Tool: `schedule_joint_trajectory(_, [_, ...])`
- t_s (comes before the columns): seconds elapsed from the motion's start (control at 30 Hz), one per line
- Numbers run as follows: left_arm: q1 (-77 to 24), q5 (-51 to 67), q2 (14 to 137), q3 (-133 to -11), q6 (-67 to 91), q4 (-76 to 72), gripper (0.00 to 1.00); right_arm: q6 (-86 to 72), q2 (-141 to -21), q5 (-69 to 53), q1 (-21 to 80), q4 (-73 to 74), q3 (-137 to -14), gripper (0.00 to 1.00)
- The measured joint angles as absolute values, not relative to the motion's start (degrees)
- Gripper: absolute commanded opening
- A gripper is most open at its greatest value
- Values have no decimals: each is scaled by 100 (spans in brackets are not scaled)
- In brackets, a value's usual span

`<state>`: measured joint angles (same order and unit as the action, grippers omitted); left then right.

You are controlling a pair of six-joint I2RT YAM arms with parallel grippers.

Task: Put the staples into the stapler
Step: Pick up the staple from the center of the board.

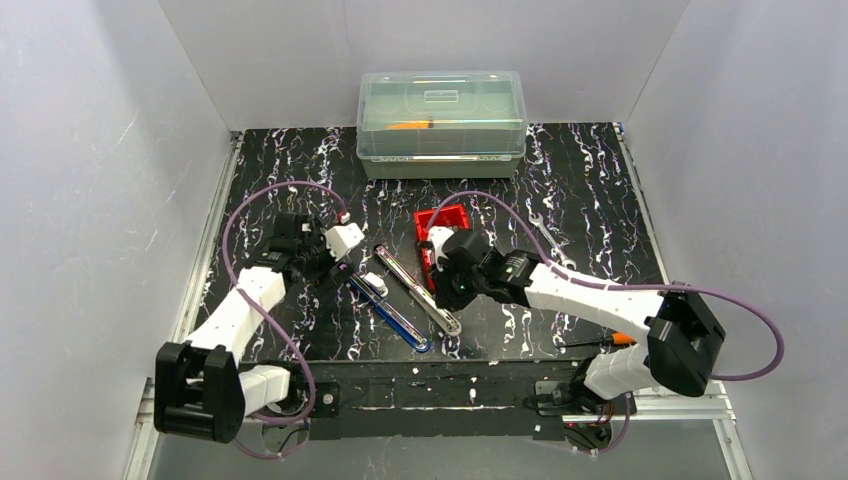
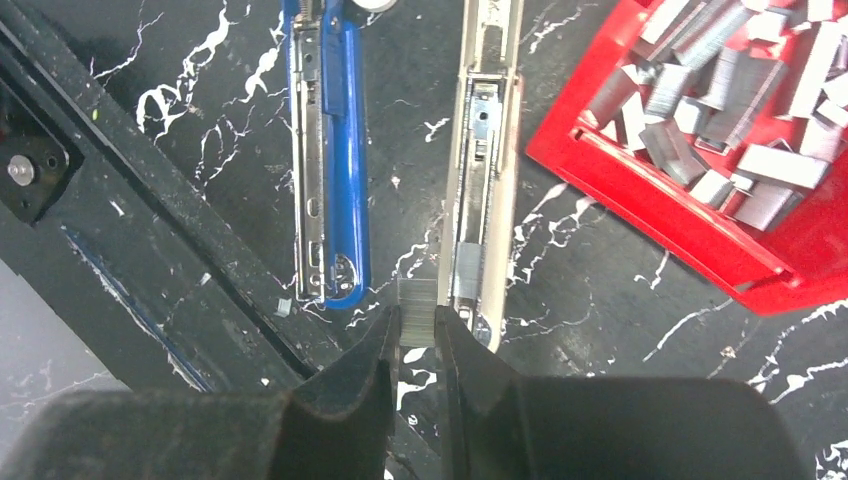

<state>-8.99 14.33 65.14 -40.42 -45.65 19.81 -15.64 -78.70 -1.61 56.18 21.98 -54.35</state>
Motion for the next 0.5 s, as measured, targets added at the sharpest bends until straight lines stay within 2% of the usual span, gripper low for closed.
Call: schedule_joint_trajectory(0.5, [-727, 1356, 7924, -3944, -4906, 1133, 99, -1326, -8283, -202, 5922, 1466, -5459, 20])
